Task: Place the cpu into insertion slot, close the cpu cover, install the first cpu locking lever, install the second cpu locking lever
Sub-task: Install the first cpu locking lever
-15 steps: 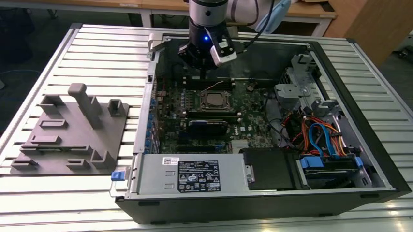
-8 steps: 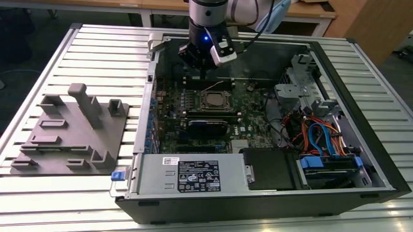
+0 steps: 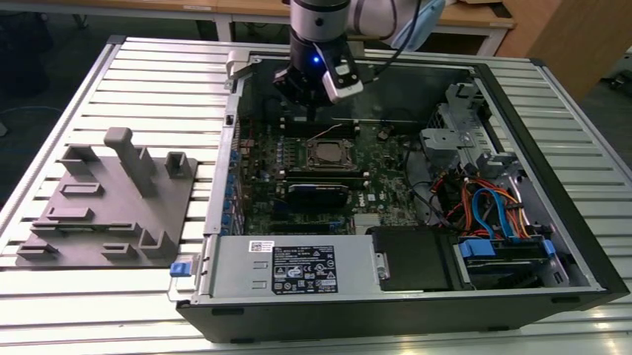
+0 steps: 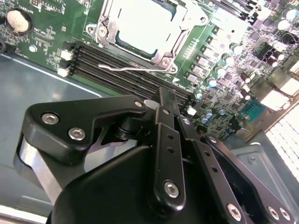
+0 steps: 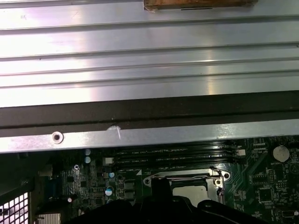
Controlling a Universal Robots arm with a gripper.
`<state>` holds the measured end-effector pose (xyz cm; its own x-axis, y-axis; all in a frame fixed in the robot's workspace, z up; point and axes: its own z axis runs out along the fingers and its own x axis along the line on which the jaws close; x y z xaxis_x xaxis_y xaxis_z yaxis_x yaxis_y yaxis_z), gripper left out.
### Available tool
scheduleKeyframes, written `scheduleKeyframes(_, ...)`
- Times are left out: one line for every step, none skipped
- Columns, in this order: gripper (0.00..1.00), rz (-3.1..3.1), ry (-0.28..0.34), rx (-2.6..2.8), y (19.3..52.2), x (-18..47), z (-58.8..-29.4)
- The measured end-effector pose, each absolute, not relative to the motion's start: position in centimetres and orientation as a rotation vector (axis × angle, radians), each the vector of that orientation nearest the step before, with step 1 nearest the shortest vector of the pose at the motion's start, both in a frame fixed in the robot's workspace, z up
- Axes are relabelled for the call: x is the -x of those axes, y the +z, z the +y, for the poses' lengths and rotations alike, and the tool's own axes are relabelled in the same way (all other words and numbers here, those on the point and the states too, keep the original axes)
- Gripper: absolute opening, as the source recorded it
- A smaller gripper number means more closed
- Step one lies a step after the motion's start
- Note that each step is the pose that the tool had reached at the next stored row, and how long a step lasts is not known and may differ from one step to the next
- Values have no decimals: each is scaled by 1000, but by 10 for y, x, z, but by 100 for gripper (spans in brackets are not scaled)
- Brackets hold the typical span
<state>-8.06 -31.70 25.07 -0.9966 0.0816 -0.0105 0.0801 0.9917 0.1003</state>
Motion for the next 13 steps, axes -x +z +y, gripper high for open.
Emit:
scheduleKeyframes(10, 3120, 156, -131, 250, 80, -317)
scheduleKeyframes(10, 3120, 156, -135, 250, 80, -317)
scheduleKeyframes(10, 3120, 156, -138, 249, 79, -317)
scheduleKeyframes(10, 3120, 156, -140, 249, 78, -317)
scheduleKeyframes(10, 3120, 156, -141, 248, 77, -317)
scheduleKeyframes(10, 3120, 156, -141, 246, 77, -317)
scheduleKeyframes(10, 3120, 156, -141, 245, 76, -317)
scheduleKeyframes(10, 3120, 156, -141, 243, 75, -317)
scheduleKeyframes(10, 3120, 156, -141, 242, 75, -317)
scheduleKeyframes(10, 3120, 156, -141, 240, 74, -317)
scheduleKeyframes(10, 3120, 156, -141, 239, 73, -317)
scheduleKeyframes(10, 3120, 156, -141, 238, 72, -317)
scheduleKeyframes(10, 3120, 156, -141, 236, 71, -317)
